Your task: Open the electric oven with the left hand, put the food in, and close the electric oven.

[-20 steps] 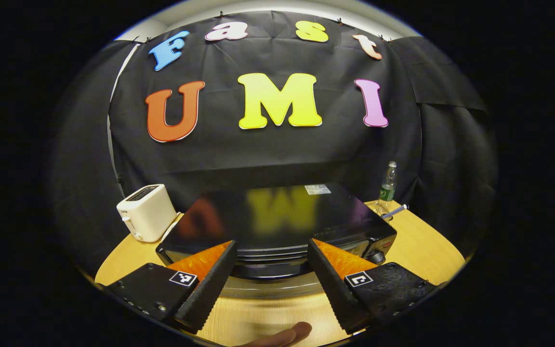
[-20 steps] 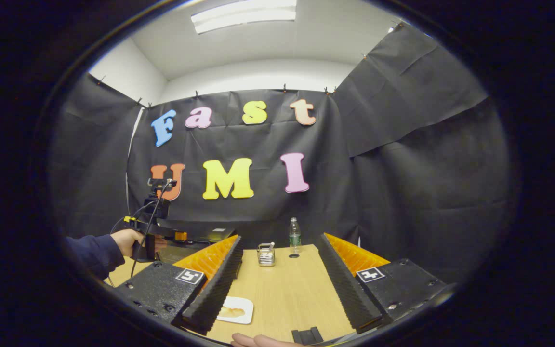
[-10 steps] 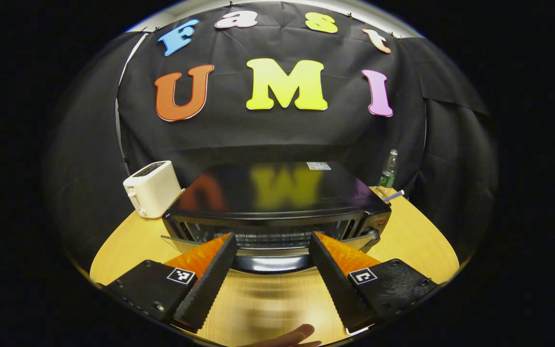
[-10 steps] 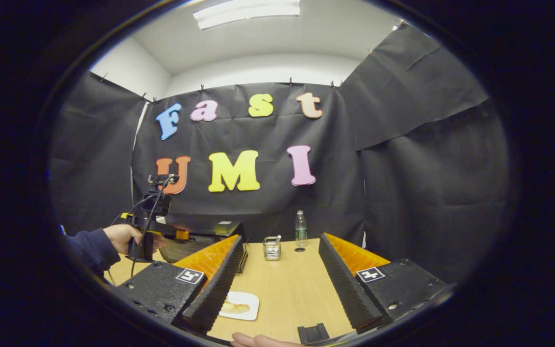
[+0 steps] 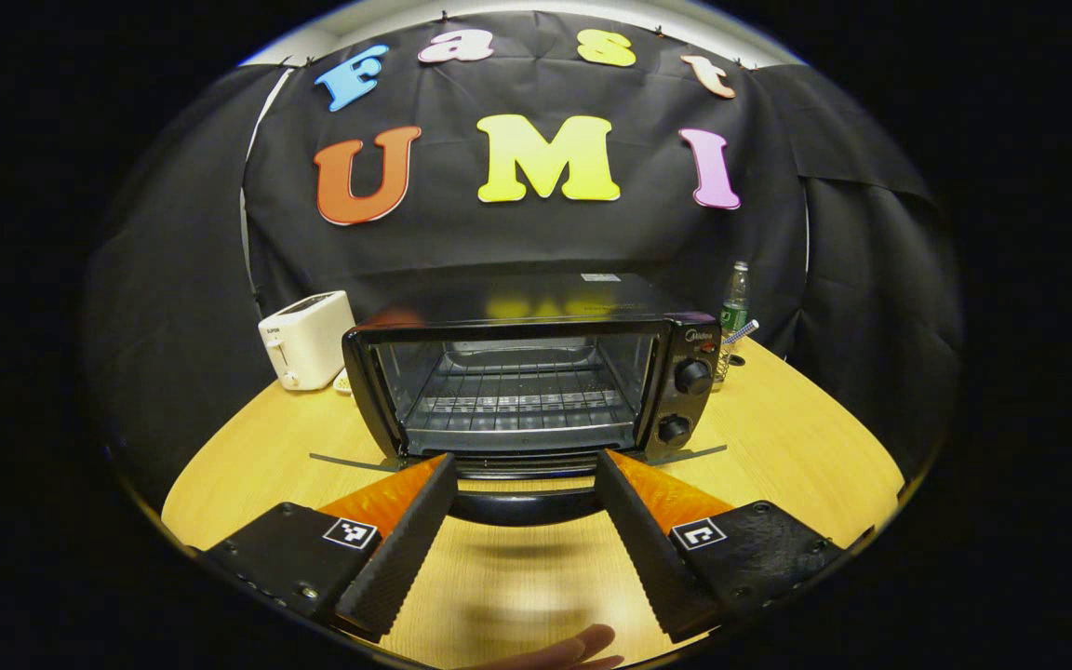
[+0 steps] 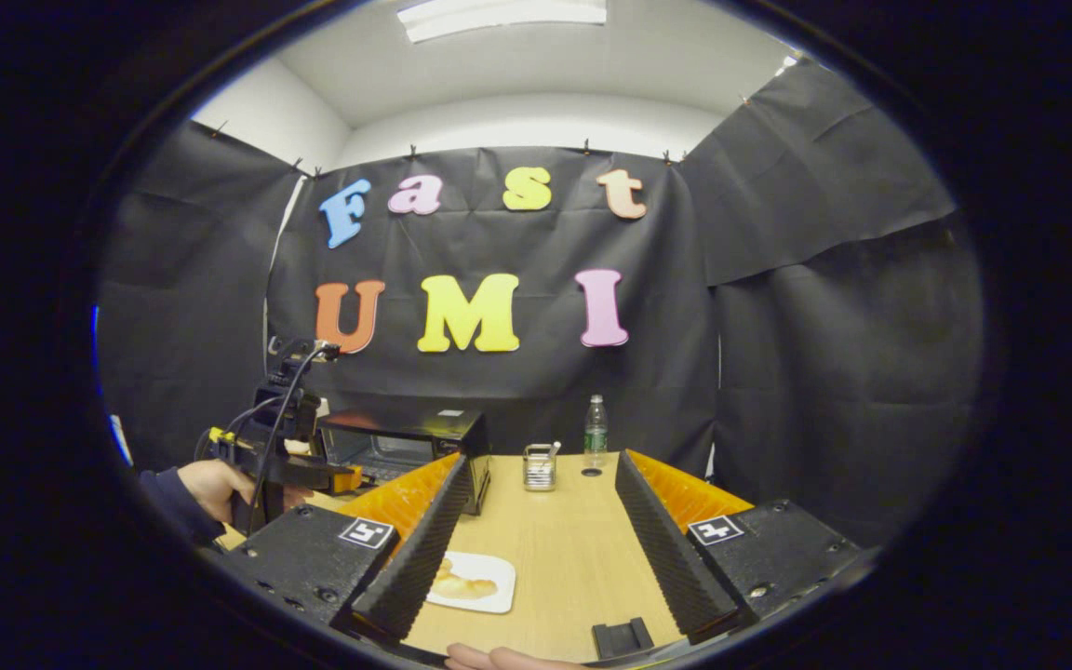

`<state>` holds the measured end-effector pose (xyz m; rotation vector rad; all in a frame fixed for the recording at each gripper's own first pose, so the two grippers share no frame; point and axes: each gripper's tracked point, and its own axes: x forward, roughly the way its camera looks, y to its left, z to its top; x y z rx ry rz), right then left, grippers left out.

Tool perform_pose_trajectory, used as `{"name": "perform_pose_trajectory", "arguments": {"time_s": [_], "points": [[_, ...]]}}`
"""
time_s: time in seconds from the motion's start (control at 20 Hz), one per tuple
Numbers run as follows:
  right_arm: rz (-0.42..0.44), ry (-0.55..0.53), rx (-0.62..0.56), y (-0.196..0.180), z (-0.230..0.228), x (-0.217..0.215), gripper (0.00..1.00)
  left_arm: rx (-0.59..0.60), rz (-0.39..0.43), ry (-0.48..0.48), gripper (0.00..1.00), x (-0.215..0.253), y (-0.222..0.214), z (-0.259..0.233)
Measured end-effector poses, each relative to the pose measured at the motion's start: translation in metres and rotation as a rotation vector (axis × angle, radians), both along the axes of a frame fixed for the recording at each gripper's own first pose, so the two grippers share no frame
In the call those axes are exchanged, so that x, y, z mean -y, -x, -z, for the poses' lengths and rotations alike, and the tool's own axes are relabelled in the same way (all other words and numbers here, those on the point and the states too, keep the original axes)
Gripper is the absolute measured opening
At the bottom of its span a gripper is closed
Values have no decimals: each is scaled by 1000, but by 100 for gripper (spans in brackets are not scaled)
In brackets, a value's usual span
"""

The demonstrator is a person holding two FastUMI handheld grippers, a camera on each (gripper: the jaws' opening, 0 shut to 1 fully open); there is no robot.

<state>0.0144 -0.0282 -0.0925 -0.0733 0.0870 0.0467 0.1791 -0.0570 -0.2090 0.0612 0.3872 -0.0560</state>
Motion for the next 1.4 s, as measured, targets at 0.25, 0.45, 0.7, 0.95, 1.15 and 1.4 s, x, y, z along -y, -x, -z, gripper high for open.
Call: {"name": "perform_pose_trajectory", "arguments": {"time_s": [0.25, 0.45, 0.7, 0.95, 1.15, 1.4], "points": [[-8, 38, -54, -12, 26, -13, 96, -13, -11, 15, 98, 0, 23, 31], [0, 49, -110, -22, 45, -17, 98, -32, -17, 24, 98, 1, 39, 57], [-5, 18, -180, -34, 66, -21, 99, -73, -24, 39, 95, 2, 46, 88], [-4, 32, -218, -46, 87, -21, 100, -95, -30, 55, 95, 4, 51, 104], [-26, 42, -271, -60, 110, -29, 100, -155, -29, 144, 94, 10, 59, 115], [-78, 85, -377, -78, 161, -44, 100, -73, -43, 195, 92, -3, 64, 92]]}}
